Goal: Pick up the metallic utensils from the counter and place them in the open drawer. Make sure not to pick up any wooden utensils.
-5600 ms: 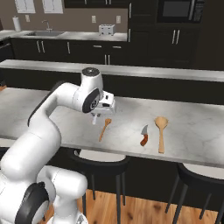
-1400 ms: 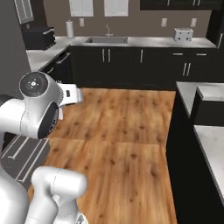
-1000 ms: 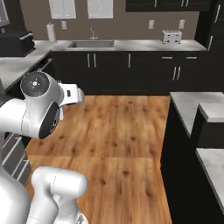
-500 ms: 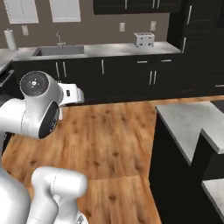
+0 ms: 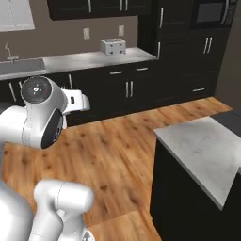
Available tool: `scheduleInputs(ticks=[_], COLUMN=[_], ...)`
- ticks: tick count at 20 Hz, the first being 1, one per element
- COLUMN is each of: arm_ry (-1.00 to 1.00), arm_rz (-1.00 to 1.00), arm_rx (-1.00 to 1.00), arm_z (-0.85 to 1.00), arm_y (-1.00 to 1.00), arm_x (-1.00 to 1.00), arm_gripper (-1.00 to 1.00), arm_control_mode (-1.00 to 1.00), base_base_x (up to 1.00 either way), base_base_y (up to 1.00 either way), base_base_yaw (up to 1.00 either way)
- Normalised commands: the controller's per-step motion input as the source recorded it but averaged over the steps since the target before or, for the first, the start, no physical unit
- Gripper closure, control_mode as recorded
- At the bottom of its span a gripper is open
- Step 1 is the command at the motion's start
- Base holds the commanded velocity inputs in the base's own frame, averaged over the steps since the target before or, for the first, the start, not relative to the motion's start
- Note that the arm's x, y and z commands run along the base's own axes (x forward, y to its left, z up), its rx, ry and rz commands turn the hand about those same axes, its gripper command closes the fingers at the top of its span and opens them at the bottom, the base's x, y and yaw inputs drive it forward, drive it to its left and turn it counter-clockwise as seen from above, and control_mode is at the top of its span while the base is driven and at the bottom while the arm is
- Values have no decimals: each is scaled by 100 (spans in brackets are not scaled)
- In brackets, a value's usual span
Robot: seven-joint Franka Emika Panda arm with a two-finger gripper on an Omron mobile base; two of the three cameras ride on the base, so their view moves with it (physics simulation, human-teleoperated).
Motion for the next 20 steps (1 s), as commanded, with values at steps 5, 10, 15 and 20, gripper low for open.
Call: scheduleInputs(ticks=[5,10,15,20], arm_ry=[0,0,0,0], arm_rz=[0,0,0,0], arm_rx=[0,0,0,0], arm_z=[0,0,0,0], arm_y=[0,0,0,0], arm_x=[0,0,0,0], arm_gripper=[100,100,100,100], arm_control_mode=[100,100,100,100], base_base_x=[97,73,49,29], base_base_y=[99,100,97,98], base_base_yaw=[-55,-49,-44,-41])
